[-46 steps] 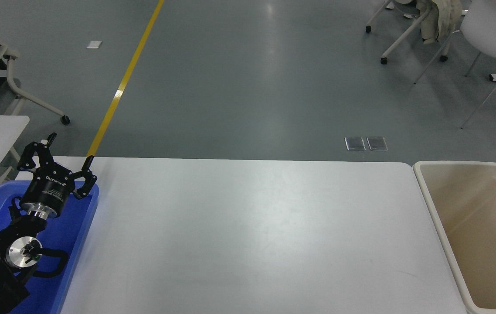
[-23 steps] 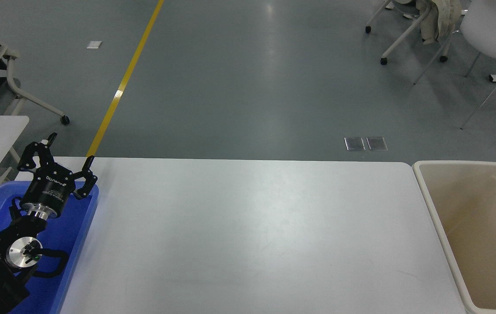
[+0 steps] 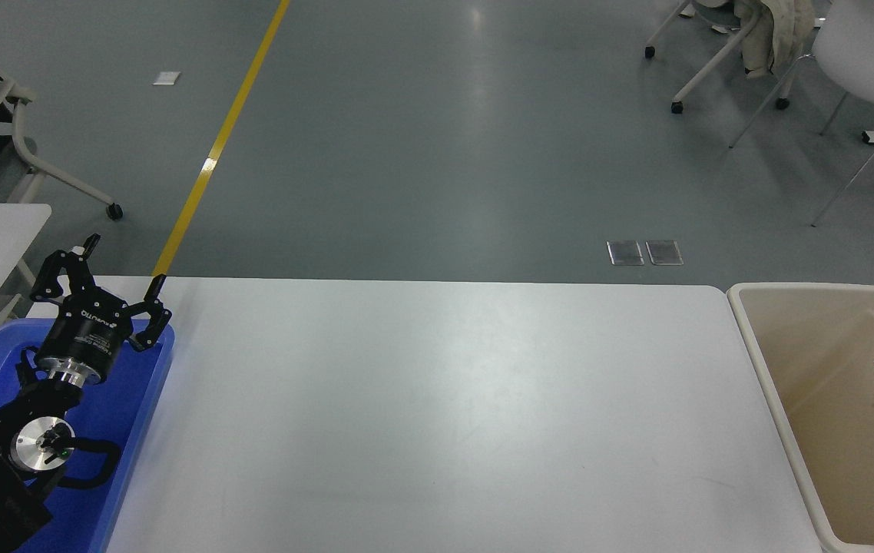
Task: Clean the table surface
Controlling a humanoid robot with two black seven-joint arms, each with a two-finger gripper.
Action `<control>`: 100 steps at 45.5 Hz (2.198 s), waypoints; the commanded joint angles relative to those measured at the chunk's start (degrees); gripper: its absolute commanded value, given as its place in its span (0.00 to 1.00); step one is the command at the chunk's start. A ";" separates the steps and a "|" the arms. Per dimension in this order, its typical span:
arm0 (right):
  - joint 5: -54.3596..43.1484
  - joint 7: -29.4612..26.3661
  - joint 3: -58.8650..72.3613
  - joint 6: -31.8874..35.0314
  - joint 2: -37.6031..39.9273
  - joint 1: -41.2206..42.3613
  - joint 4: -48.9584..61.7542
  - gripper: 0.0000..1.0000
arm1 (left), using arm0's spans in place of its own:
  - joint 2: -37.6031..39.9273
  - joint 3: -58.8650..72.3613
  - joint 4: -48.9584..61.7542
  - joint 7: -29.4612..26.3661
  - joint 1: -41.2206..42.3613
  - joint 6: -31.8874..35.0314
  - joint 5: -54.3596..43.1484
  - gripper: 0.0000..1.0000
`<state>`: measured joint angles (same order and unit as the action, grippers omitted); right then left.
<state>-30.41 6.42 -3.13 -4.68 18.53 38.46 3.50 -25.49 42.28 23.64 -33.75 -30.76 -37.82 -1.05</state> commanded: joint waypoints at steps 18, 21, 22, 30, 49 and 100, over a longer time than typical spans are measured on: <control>0.00 -0.01 0.58 -0.41 -3.24 -2.51 -0.08 0.00 | 0.00 0.00 0.00 0.00 0.00 0.02 0.00 1.00; 0.00 -0.01 0.50 -0.41 -3.24 -2.42 -0.08 0.00 | 0.00 0.00 0.00 0.00 0.00 0.02 0.00 1.00; 0.00 -0.01 0.49 -0.41 -3.24 -2.42 -0.08 0.00 | 0.00 0.00 0.00 0.00 0.00 0.02 0.00 1.00; 0.00 -0.01 0.41 -0.41 -3.33 -2.42 -0.08 0.00 | 0.00 0.00 0.00 0.00 0.00 0.02 0.00 1.00; 3.34 -0.01 0.23 -3.67 -2.89 -1.90 0.10 0.68 | 0.00 0.00 0.00 0.00 0.00 0.02 0.00 1.00; 11.06 -0.09 -25.60 -3.14 9.50 13.13 -10.71 0.98 | 0.00 0.00 0.00 0.00 0.00 -0.06 0.00 1.00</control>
<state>-25.79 6.63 -18.81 -7.81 23.35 46.11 -2.87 -25.49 42.27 23.64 -33.75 -30.76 -37.82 -1.05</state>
